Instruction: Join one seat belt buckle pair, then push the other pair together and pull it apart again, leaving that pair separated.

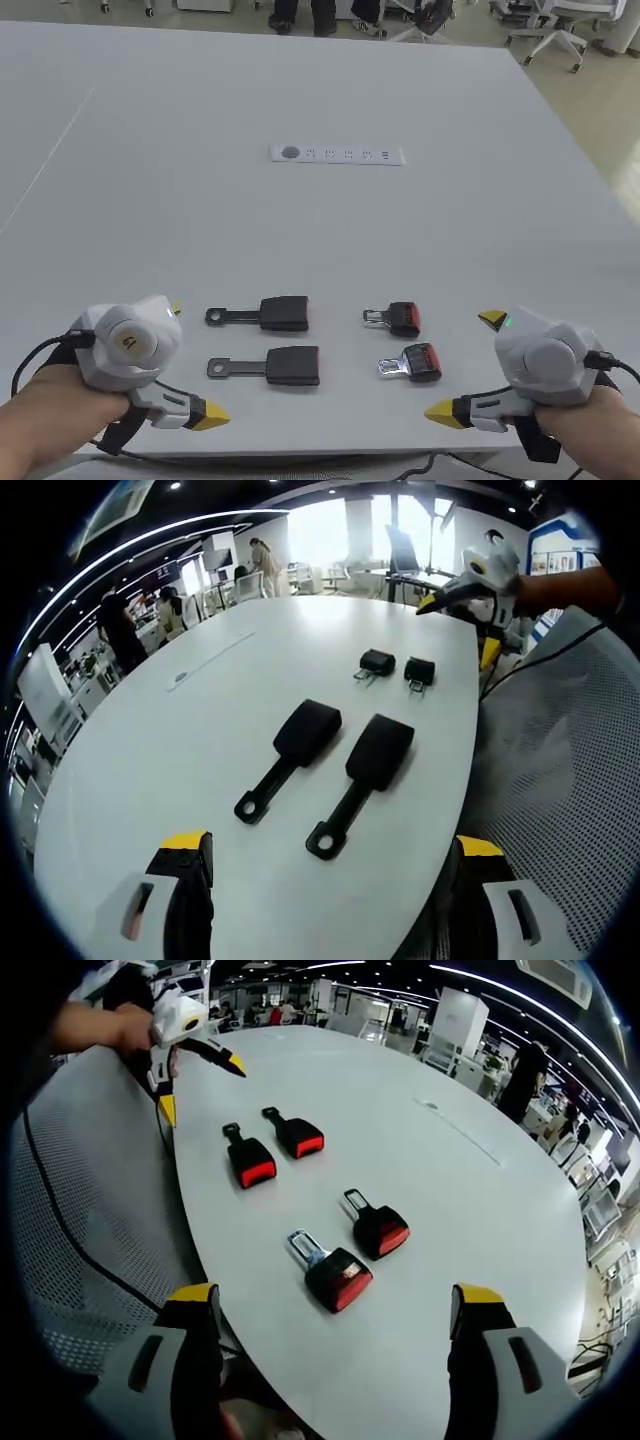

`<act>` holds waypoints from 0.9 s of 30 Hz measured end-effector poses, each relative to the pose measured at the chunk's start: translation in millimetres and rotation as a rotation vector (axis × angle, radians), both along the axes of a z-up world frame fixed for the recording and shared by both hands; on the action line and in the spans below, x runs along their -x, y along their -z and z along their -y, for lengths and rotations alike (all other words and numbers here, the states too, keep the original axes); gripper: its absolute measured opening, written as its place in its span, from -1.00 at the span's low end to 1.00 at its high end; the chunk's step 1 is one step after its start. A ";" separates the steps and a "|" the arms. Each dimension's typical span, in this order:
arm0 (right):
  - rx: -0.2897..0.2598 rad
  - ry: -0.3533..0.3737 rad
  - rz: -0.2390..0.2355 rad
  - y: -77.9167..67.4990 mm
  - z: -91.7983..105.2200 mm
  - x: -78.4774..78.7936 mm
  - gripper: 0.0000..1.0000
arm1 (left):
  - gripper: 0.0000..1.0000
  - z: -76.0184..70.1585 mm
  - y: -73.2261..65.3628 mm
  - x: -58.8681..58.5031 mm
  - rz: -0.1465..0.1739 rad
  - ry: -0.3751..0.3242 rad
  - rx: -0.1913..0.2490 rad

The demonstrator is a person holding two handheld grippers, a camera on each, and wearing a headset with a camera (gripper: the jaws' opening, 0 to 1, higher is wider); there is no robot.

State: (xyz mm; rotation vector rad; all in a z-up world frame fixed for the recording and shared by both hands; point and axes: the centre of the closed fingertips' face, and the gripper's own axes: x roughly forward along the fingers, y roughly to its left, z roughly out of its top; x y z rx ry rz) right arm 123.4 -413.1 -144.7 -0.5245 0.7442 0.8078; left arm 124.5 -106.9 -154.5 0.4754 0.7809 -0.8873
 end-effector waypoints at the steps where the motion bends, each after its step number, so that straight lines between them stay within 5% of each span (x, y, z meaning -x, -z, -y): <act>1: 0.006 -0.002 0.004 0.1 0.4 -0.8 0.91 | 1.00 0.2 -0.2 0.1 0.000 0.000 0.000; 27: 0.002 0.001 0.011 -7.6 -5.5 -3.1 0.88 | 1.00 0.6 -5.4 -2.9 0.005 -0.017 0.016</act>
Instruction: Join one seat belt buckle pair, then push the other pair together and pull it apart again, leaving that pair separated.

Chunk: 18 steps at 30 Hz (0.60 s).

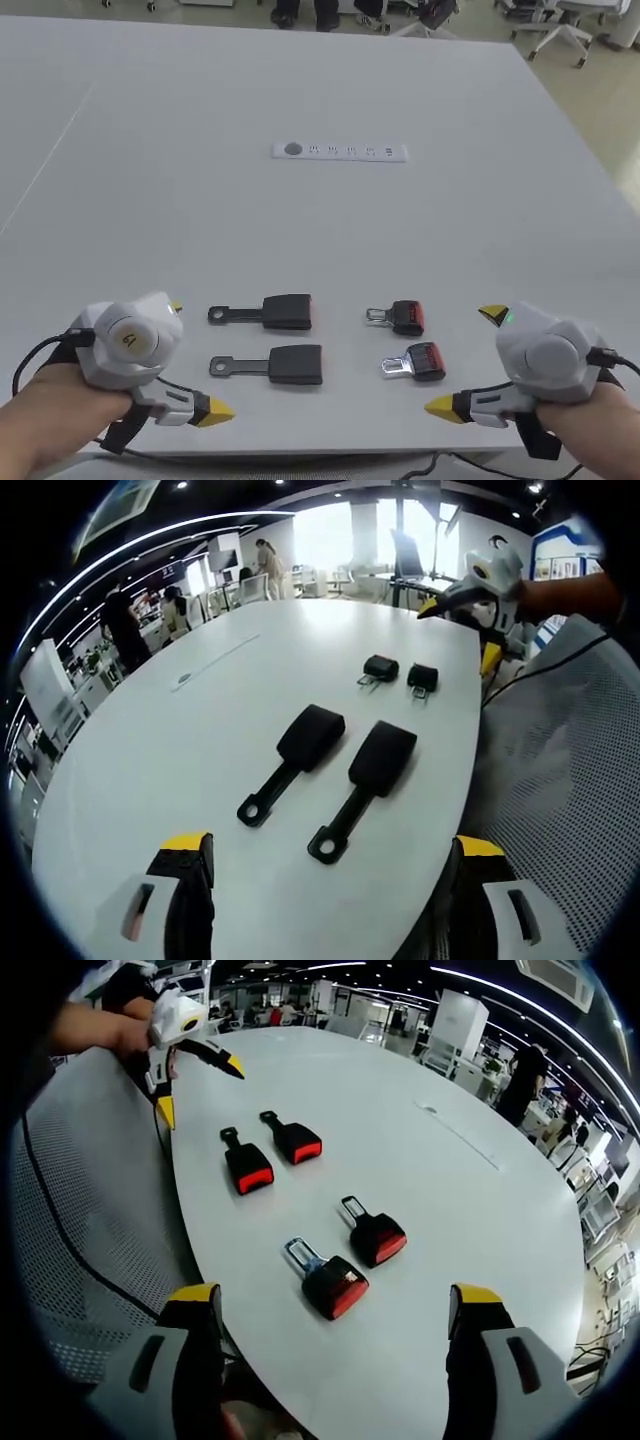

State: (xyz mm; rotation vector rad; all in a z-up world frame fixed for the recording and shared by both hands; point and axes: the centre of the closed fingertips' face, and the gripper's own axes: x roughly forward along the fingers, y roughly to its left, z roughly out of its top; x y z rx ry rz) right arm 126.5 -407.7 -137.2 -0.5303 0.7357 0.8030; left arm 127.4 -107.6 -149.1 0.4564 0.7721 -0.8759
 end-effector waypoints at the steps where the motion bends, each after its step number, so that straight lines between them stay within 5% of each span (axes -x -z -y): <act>1: 0.001 0.003 -0.002 -0.5 0.2 0.3 0.88 | 1.00 0.6 -0.2 0.4 -0.001 0.001 0.001; 7: -0.003 0.006 -0.009 -0.2 -0.6 1.3 0.85 | 1.00 -3.0 -1.6 -1.3 0.014 -0.009 -0.039; 18: 0.005 -0.002 -0.005 0.9 -2.1 2.4 0.81 | 0.94 2.8 -4.0 2.5 0.001 -0.005 -0.015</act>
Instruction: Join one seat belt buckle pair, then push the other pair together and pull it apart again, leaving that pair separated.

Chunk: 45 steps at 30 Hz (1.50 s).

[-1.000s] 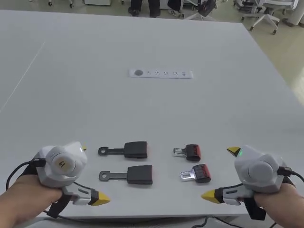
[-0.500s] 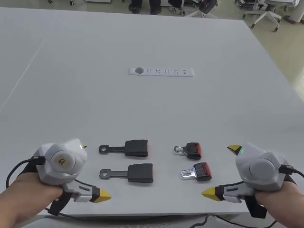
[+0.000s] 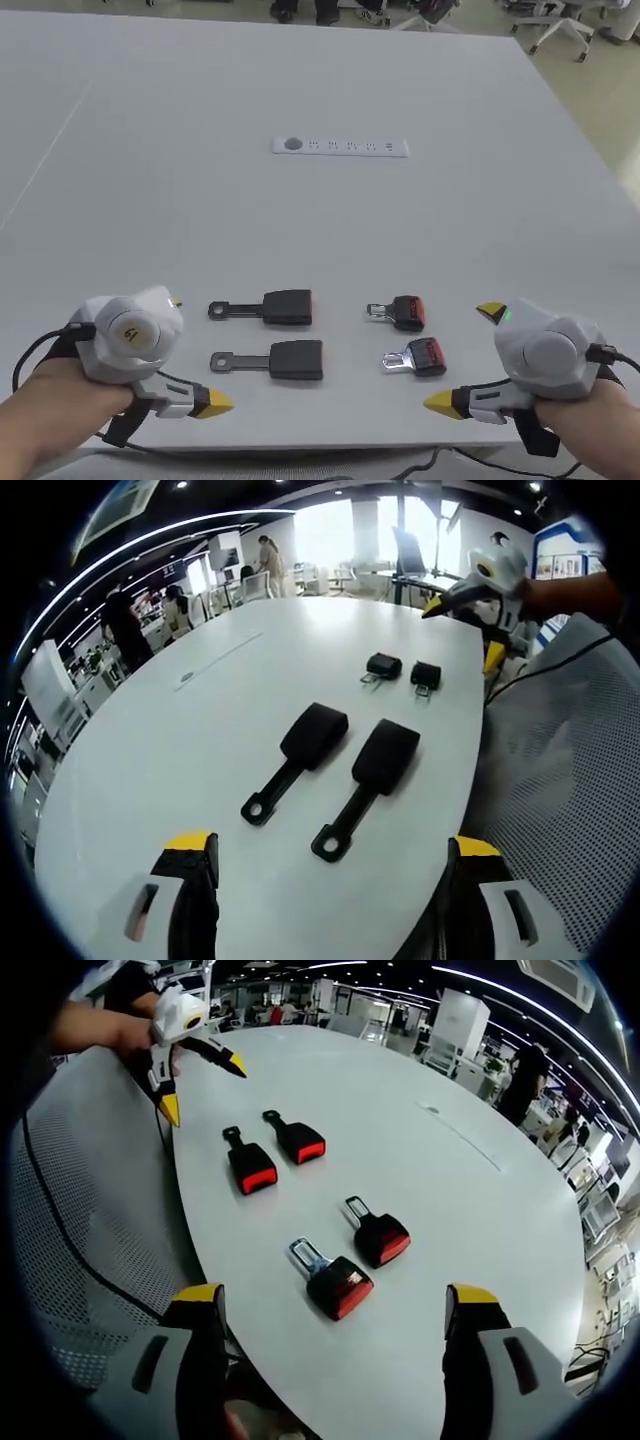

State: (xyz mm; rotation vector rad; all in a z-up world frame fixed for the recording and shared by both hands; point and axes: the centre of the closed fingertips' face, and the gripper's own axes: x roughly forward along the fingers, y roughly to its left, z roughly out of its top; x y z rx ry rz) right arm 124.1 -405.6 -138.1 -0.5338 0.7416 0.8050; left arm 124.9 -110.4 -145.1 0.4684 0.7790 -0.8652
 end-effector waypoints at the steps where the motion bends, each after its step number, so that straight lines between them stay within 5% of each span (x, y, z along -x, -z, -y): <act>1: 0.000 0.000 0.000 -0.2 -0.1 0.1 0.80 | 0.94 0.4 -0.3 0.3 0.001 0.002 0.000; 20: 0.000 -0.014 -0.001 -0.4 0.4 1.5 0.64 | 0.84 -0.1 -0.7 -3.5 0.003 0.010 0.013; 33: 0.007 -0.042 -0.014 1.4 -0.7 0.2 0.44 | 0.65 12.3 4.2 9.2 -0.034 0.083 0.000; 45: 0.085 -0.177 -0.025 8.7 -6.3 0.2 0.25 | 0.50 25.8 8.6 11.8 -0.060 0.183 -0.042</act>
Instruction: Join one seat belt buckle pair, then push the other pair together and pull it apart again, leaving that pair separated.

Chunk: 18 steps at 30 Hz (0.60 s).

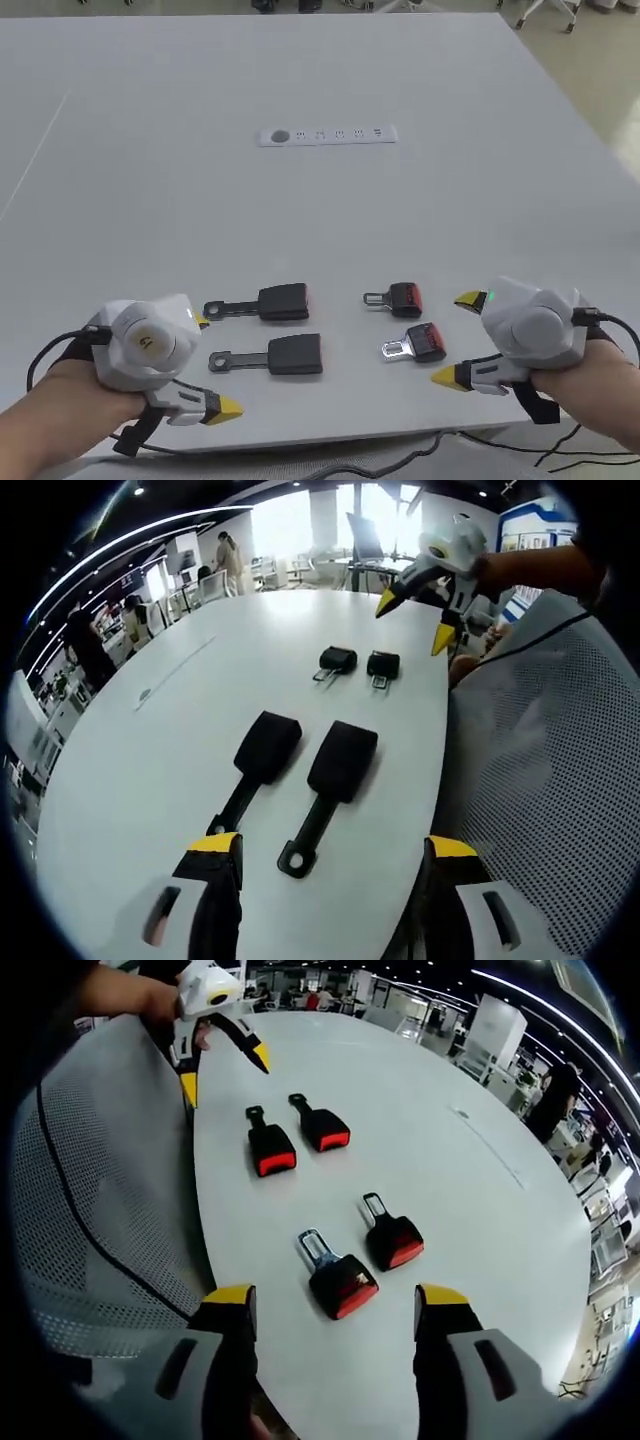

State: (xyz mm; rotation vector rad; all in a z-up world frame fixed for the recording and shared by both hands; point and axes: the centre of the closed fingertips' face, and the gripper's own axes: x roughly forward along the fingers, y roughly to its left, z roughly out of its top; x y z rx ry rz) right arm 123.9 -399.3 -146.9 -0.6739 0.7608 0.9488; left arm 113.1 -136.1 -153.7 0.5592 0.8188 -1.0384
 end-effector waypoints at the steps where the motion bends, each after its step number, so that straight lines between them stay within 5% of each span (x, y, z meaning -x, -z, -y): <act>1: 0.011 -0.011 0.000 1.9 0.0 -0.3 0.24 | 0.48 0.5 1.4 0.0 -0.006 0.011 -0.004; 9: 0.040 -0.085 -0.050 14.0 -7.4 1.2 0.07 | 0.34 19.8 5.5 -1.0 -0.021 0.078 -0.037; 12: 0.069 -0.119 -0.050 14.7 -9.8 1.9 0.06 | 0.32 25.9 6.8 -5.2 0.003 0.142 -0.071; 18: 0.099 -0.172 -0.062 23.2 -10.9 -3.7 -0.05 | 0.14 39.6 8.8 -12.9 0.007 0.185 -0.061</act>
